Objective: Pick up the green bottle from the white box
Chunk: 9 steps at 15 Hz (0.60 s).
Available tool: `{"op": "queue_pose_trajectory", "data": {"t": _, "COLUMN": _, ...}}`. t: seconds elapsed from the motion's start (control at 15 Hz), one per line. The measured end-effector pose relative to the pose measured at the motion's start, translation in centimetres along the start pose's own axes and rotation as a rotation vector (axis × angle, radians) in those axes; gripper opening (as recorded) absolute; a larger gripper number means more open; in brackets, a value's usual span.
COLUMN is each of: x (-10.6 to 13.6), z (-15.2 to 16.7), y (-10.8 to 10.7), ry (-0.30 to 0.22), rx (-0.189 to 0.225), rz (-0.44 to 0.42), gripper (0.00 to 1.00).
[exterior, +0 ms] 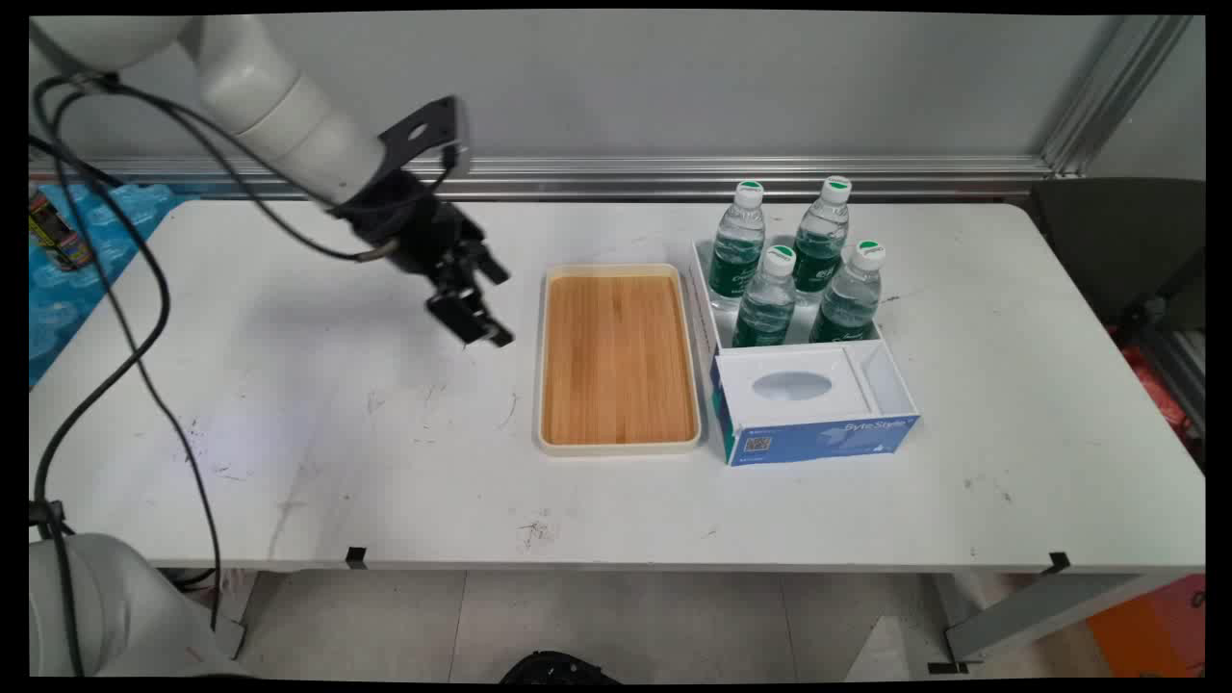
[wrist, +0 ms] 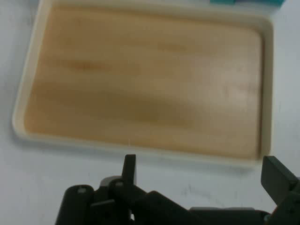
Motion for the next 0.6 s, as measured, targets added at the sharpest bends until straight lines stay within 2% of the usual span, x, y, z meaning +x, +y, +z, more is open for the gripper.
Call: {"op": "queue_pose_trajectory", "data": {"t": 0.6, "x": 7.9, "z": 3.1, "y": 0.7, "ry": 0.131, "rx": 0.005, "rz": 0.032, "gripper": 1.00}}
